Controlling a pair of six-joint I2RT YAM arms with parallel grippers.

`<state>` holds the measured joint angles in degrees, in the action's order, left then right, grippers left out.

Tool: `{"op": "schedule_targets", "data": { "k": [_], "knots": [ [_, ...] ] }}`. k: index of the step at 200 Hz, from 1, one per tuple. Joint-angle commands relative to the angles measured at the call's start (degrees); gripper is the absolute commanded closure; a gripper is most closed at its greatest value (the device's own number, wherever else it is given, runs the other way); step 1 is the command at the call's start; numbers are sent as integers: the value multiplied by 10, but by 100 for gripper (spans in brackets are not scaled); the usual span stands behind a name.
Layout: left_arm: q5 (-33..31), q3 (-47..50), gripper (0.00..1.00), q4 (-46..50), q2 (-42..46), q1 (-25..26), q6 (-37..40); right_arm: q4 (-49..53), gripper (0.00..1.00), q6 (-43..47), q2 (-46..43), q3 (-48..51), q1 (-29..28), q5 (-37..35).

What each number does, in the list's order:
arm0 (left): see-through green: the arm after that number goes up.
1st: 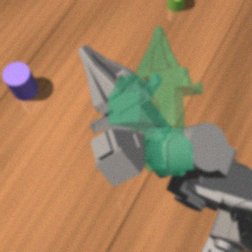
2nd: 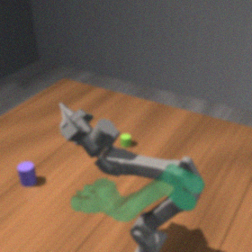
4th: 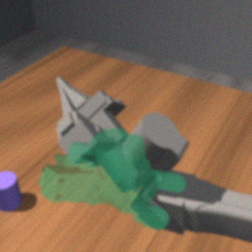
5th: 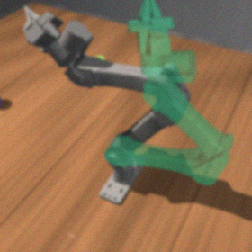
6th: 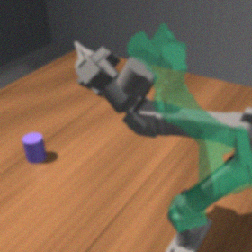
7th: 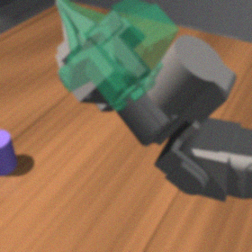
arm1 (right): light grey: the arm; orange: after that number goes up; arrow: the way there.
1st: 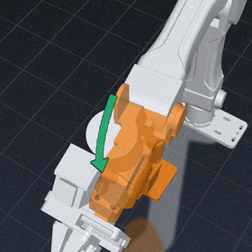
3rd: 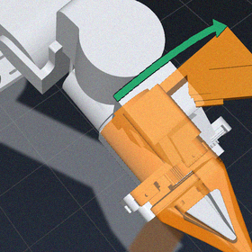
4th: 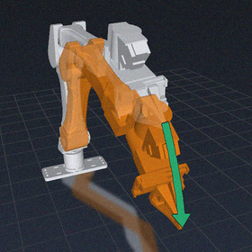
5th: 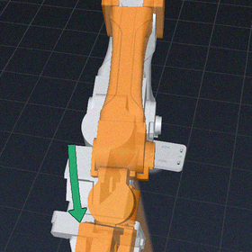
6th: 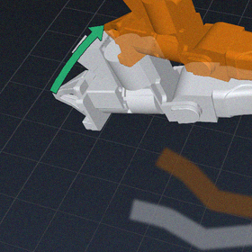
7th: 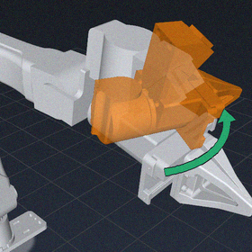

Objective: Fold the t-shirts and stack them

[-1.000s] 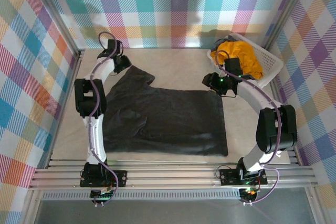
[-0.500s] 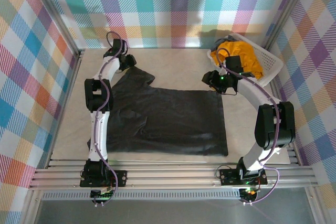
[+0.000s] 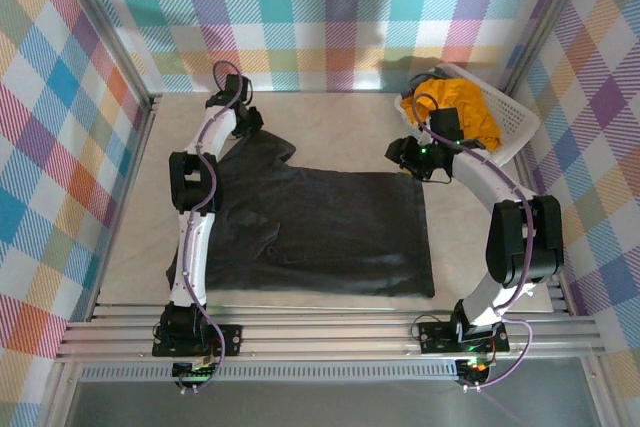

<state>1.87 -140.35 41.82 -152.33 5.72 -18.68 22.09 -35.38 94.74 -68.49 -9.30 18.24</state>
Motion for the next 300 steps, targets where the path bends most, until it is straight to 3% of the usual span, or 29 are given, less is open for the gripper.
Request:
{"op": "schedule_targets", "data": {
  "k": [1,40,108,170,223,265,300],
  "knots": [
    [-6,-15,87,54,-14,6,-4,14,49,-14,-14,8,6,-42],
    [-19,-15,100,43,23,11,-6,57,54,-71,45,-19,22,-145],
    [-9,-13,100,56,78,16,-9,85,57,-118,164,-88,25,-227],
    [9,-11,100,63,109,17,-14,77,57,-69,209,-120,24,-258],
    [10,-11,100,67,119,18,-10,91,74,-56,240,-150,22,-228],
    [13,-1,100,75,134,19,2,91,100,-51,217,-136,14,-242],
    [16,101,100,66,219,21,14,73,100,2,174,-131,-5,-253]
  ]
}}
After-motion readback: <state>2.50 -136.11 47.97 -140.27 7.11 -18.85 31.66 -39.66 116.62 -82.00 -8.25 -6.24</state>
